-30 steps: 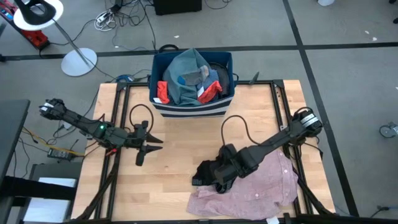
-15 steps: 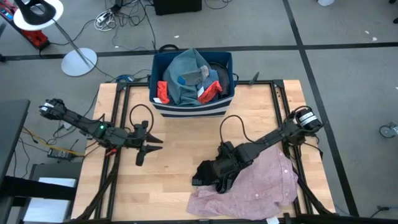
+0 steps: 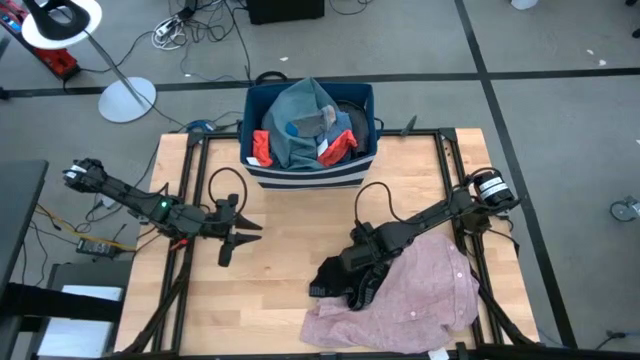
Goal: Sort clothes
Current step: Put the black underwear into the blue bin
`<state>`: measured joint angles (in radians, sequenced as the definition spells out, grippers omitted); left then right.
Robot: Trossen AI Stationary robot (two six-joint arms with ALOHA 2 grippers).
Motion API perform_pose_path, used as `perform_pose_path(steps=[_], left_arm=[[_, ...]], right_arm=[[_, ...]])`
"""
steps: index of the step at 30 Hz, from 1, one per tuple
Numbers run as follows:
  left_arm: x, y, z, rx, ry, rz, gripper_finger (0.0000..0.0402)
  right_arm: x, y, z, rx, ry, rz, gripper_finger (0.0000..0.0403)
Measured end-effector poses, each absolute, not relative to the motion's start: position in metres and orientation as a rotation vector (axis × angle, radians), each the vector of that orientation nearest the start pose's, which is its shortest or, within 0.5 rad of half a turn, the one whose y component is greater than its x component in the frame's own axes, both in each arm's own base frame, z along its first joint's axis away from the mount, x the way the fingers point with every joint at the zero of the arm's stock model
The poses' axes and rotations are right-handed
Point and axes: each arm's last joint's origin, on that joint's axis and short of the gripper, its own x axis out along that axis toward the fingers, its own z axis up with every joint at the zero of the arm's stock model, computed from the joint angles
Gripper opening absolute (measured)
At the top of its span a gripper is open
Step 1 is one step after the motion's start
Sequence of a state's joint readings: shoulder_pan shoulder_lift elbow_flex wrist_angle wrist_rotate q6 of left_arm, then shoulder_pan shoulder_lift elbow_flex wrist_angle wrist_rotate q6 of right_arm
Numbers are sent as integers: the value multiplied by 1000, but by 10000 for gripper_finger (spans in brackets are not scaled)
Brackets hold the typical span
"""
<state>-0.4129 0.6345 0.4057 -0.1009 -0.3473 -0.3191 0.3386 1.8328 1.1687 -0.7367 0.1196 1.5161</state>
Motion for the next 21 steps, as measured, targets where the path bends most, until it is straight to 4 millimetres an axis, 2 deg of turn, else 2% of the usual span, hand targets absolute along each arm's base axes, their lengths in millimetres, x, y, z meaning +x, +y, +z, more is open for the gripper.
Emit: perform_pose_path(steps=[3, 9, 10, 15, 21], left_arm=[[141, -51, 232, -194, 313, -15, 124], [141, -51, 232, -193, 315, -15, 124], [141, -51, 232, -193, 315, -15, 124], [141, -51, 232, -193, 315, -15, 124], [141, -51, 232, -193, 315, -15, 124]], right_arm=[[317, 108, 160, 953, 1168, -832, 201], [320, 110, 161, 951, 1166, -787, 30], [321, 110, 162, 951, 1163, -780, 18], [319, 109, 173, 975, 1139, -761, 14], [310, 106, 199, 1005, 1082, -733, 7]])
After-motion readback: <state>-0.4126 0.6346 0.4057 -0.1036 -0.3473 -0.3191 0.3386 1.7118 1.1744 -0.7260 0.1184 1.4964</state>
